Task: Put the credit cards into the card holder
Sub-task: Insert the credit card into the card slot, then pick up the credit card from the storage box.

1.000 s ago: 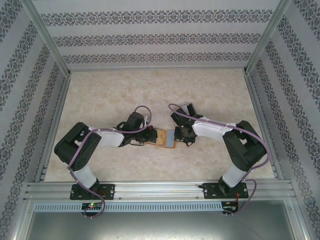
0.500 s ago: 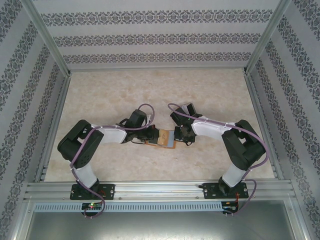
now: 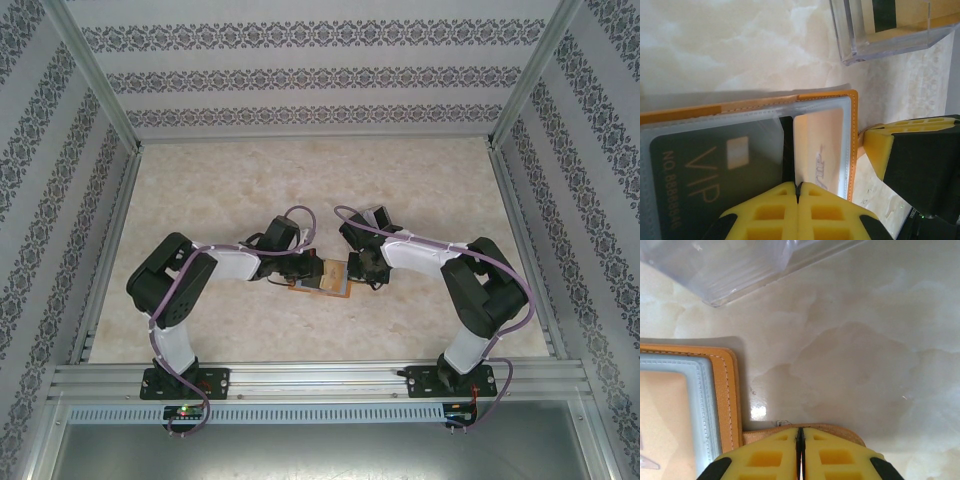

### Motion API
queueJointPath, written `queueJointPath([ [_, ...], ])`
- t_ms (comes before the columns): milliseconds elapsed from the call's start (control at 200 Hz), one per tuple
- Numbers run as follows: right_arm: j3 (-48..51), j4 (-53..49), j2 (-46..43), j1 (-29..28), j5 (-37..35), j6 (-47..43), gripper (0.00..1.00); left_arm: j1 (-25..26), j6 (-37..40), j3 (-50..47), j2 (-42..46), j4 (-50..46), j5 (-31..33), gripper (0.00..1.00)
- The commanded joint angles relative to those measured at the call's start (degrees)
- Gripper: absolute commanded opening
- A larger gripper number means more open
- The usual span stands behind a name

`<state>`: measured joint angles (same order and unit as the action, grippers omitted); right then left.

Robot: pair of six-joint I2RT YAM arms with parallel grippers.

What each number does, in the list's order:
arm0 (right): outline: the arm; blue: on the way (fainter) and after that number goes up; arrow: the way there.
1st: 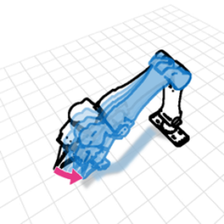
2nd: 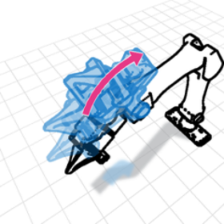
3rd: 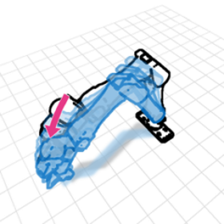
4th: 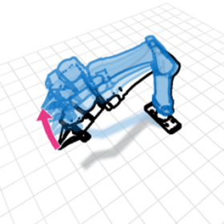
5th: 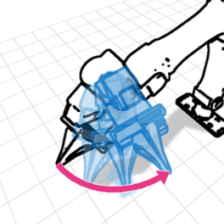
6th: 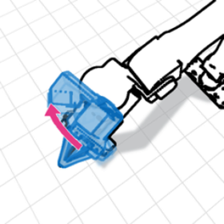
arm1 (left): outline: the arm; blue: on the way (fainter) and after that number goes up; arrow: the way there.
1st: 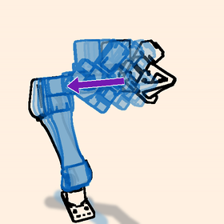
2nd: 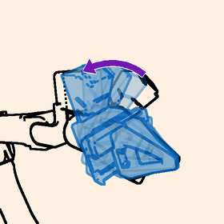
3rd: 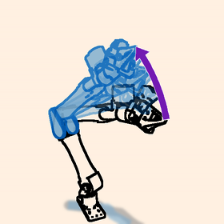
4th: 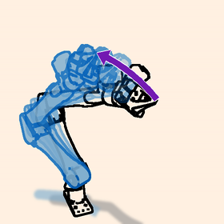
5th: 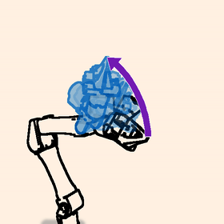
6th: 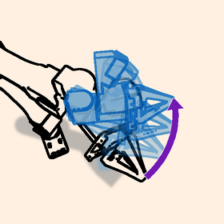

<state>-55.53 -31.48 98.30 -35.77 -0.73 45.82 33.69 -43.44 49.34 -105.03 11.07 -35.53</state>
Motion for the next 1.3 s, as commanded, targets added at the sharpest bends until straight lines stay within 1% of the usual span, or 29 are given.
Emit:
queueJointPath([
  [0,0.77,7.24,4.27,-1.31,4.06,-0.56,0.11,2.12,1.58,1.27,-2.03,-3.31,-0.21,0.05],
  [185,0.34,7.28,4.62,-1.48,4.24,-0.47,0.11,3.27,2.02,2.07,-2.1,-5.32,1.33,0.11],
  [240,0.38,6.92,4.62,-1.43,3.82,-0.38,0.11,3.29,2.3,1.79,-1.38,-6.28,2.42,0.2],
  [295,0.34,6.45,4.62,-1.42,3.29,-0.3,0.11,3.24,2.82,1.66,-0.58,-7.99,4.48,0.25],
  [330,0.35,6.07,4.66,-1.47,3.03,-0.28,0.11,3.22,3.01,1.67,-0.04,-9.56,6.14,0.3],
  [375,0.32,5.57,4.62,-1.48,2.45,-0.27,0.11,3.22,3.2,1.51,0.73,-11.15,8.4,0.32],
  [430,0.35,5.17,4.71,-1.36,1.97,-0.3,0.11,3.22,3.26,1.2,1.85,-12.8,11.06,0.4],
  [455,0.34,4.99,4.71,-1.34,1.83,-0.3,0.11,3.22,3.35,1.01,2.37,-13.23,11.87,0.41],
  [605,0.43,4.69,4.79,-1.25,1.37,-0.47,0.11,3.06,4.02,0.83,4.62,-16.58,16.29,0.44],
  [659,0.34,4.68,4.82,-1.26,1.35,-0.57,0.11,3.0,4.29,0.86,5.36,-17.87,17.84,0.48],
  [729,0.18,4.78,4.88,-1.23,1.45,-0.79,0.11,2.87,4.59,0.94,6.04,-18.6,18.7,0.49],
  [814,-0.02,5.75,4.13,-1.21,2.91,-1.81,0.12,2.78,4.6,1.33,6.69,-18.67,17.84,0.51],
  [859,-0.18,6.12,3.0,-1.2,3.55,-2.18,0.14,2.78,4.59,1.43,7.37,-18.31,17.16,0.52],
  [909,-0.65,5.99,1.22,-1.2,3.72,-2.91,0.17,2.78,4.59,1.57,8.49,-17.47,16.07,0.55],
  [1004,-2.3,4.28,-3.64,-0.48,3.48,-4.58,0.22,2.72,3.98,2.85,10.69,-17.19,15.24,0.57],
  [1079,-3.44,2.77,-8.05,1.12,2.86,-6.39,0.29,2.57,3.3,4.05,12.42,-17.69,15.87,0.59],
  [1134,-4.31,1.88,-10.71,3.08,2.9,-7.84,0.33,2.28,2.98,5.19,13.19,-18.09,16.41,0.61],
  [1204,-6.19,0.23,-12.5,5.74,2.61,-10.4,0.35,1.71,2.94,7.36,13.21,-18.86,16.53,0.63],
  [1294,-9.69,-1.97,-11.58,8.71,1.36,-14.18,0.35,0.64,2.52,11.2,11.18,-21.22,16.14,0.64],
])
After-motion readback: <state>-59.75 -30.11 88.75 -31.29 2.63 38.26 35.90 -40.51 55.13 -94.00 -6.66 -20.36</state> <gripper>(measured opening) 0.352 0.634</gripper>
